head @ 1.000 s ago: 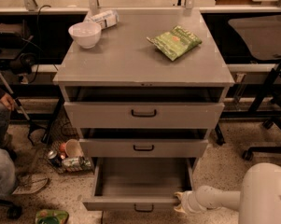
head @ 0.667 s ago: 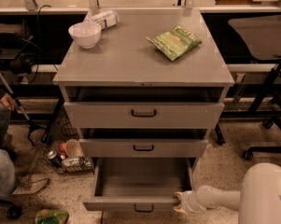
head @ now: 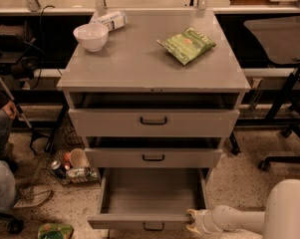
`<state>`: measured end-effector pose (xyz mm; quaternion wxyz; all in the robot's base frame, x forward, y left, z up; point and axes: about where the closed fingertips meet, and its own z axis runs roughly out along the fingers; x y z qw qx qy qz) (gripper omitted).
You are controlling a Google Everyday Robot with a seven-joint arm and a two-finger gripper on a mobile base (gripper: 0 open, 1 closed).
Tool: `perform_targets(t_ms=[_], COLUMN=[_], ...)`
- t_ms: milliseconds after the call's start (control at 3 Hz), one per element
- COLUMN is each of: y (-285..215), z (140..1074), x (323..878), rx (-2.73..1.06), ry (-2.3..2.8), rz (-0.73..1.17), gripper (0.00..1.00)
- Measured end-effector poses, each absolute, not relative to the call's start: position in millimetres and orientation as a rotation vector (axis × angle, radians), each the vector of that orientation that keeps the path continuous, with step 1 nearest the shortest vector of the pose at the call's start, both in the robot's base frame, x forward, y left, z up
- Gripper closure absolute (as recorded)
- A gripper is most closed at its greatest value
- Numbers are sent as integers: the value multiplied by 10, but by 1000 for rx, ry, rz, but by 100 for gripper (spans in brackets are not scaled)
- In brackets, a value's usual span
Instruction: Open bottom drawer
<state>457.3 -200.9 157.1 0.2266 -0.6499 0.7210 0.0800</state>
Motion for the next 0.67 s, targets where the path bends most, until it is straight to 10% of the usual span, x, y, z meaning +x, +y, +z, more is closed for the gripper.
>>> perform_targets(t_ms=[667], y=[-2008], z=[1566], x=[4551], rx=[-1787], ry=[1990], rz=[223], gripper=[100])
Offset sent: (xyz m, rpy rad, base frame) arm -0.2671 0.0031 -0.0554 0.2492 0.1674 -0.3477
